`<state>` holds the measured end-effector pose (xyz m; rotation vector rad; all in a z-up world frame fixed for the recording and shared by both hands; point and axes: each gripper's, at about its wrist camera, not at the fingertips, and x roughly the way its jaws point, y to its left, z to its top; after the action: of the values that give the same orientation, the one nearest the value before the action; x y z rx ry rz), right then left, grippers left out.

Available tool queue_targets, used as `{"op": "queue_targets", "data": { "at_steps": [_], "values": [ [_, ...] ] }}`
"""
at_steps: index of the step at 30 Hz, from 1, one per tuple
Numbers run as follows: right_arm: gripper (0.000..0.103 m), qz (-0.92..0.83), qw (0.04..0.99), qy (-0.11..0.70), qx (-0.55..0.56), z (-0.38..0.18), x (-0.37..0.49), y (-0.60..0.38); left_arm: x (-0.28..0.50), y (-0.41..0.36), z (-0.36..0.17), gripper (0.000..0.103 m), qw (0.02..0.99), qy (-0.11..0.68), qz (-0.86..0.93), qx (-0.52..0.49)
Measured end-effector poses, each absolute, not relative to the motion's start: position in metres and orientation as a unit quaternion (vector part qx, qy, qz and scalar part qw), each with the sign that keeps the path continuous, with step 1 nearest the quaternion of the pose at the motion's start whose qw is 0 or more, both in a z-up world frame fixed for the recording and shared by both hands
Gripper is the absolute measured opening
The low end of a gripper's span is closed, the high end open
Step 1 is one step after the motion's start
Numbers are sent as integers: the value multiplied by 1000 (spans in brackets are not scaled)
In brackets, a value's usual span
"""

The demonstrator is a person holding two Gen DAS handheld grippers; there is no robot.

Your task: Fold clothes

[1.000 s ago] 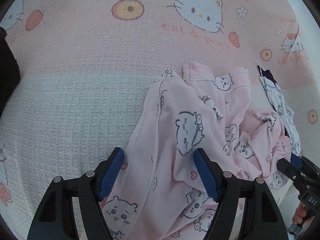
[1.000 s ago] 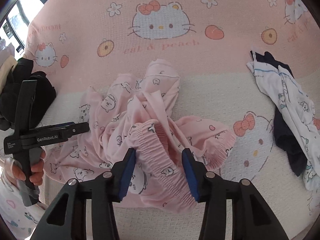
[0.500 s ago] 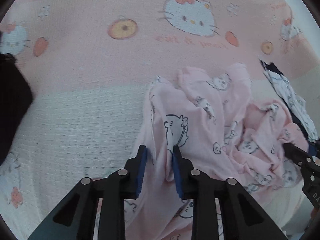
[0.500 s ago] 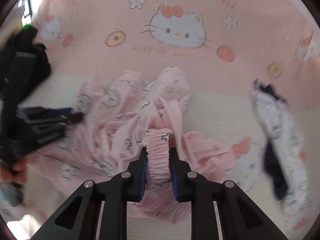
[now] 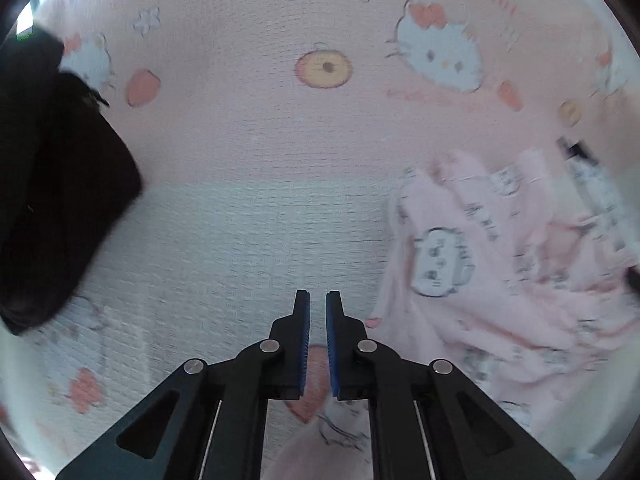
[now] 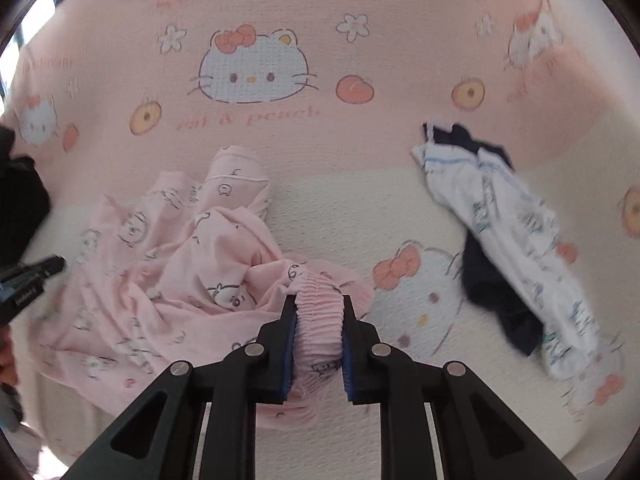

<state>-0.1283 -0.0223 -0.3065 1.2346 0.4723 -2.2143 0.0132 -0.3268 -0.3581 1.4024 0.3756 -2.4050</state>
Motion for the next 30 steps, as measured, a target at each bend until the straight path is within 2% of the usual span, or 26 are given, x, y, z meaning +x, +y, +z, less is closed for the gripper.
{"op": "queue_targets", "data": {
  "at_steps": [5, 10, 12, 16, 17, 18, 19, 20, 21, 22, 23, 26, 30],
  "values": [
    [17, -833, 249, 176, 461, -305, -130, -14, 19, -329, -365, 6, 152, 181, -837, 494],
    [17, -842, 203, 182, 466, -310, -147, 3, 18, -321, -369, 6, 149, 155, -835, 506],
    [17, -843, 193, 169, 472, -314, -156, 12, 19, -318, -370, 6, 142, 150, -836, 509],
    [18, -832, 240, 101, 491, -313, -164, 25, 24, -318, -366, 7, 129, 165, -839, 502],
    [22, -833, 249, 87, 487, -309, -162, 27, 25, -320, -365, 7, 124, 178, -837, 503],
    [45, -833, 257, 74, 484, -305, -160, 30, 25, -324, -367, 8, 116, 200, -829, 510],
    [62, -833, 266, 60, 482, -302, -158, 33, 26, -328, -368, 13, 109, 221, -820, 516],
    [82, -834, 267, 51, 481, -298, -156, 36, 26, -332, -370, 29, 101, 242, -811, 523],
    [82, -832, 270, 40, 482, -295, -154, 39, 28, -334, -370, 42, 95, 259, -805, 525],
    [82, -830, 274, 29, 484, -293, -151, 43, 32, -336, -367, 65, 92, 269, -805, 521],
    [82, -826, 277, 21, 490, -291, -150, 46, 35, -337, -365, 70, 90, 278, -804, 518],
    [82, -814, 281, 4, 509, -286, -143, 56, 47, -341, -359, 70, 82, 307, -802, 506],
    [82, -814, 288, 38, 503, -270, -124, 55, 64, -346, -350, 70, 72, 341, -798, 493]
  ]
}}
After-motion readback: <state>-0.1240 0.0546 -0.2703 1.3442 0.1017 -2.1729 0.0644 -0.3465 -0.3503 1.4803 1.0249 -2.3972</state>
